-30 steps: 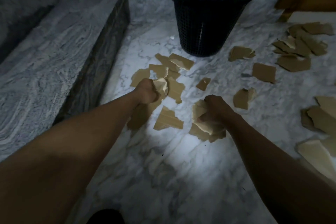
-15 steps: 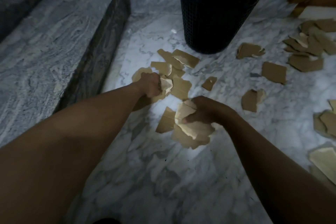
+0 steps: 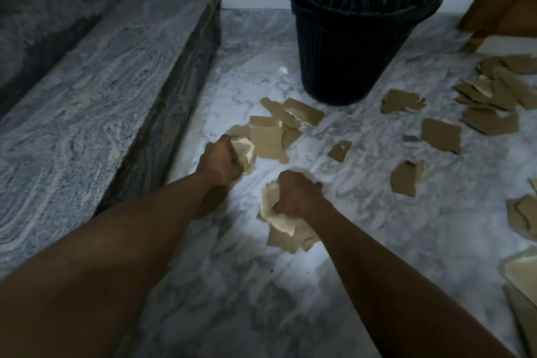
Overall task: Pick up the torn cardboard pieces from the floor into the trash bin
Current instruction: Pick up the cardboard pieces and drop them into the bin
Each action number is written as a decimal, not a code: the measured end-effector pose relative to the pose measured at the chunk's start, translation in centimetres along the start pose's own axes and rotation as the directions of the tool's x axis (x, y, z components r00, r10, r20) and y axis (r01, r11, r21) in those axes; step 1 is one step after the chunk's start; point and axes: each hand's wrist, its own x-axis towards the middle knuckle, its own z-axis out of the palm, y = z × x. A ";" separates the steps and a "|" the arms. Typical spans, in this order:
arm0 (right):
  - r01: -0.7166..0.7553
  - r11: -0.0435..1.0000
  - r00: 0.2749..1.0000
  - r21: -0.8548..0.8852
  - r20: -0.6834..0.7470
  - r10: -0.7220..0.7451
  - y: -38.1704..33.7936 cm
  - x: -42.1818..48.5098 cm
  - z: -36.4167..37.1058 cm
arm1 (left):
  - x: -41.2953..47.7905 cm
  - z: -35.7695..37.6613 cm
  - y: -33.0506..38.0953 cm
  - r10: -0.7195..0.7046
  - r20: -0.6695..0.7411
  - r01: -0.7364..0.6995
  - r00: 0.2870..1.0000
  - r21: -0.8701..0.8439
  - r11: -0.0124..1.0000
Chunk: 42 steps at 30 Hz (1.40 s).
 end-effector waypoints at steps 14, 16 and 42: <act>-0.018 0.811 0.987 0.585 -0.118 0.108 2.9 9.4 -11.4 | 7.7 -1.8 0.5 -0.062 0.404 -0.140 0.912 0.452 0.881; -0.074 0.769 0.988 0.635 -0.055 0.141 2.3 12.4 -11.7 | 8.2 -1.9 0.9 -0.044 0.404 -0.156 0.914 0.449 0.880; -0.221 0.840 0.971 0.495 0.035 0.235 6.8 8.5 -3.7 | 0.9 -0.3 3.5 -0.084 0.341 -0.046 0.936 0.355 0.934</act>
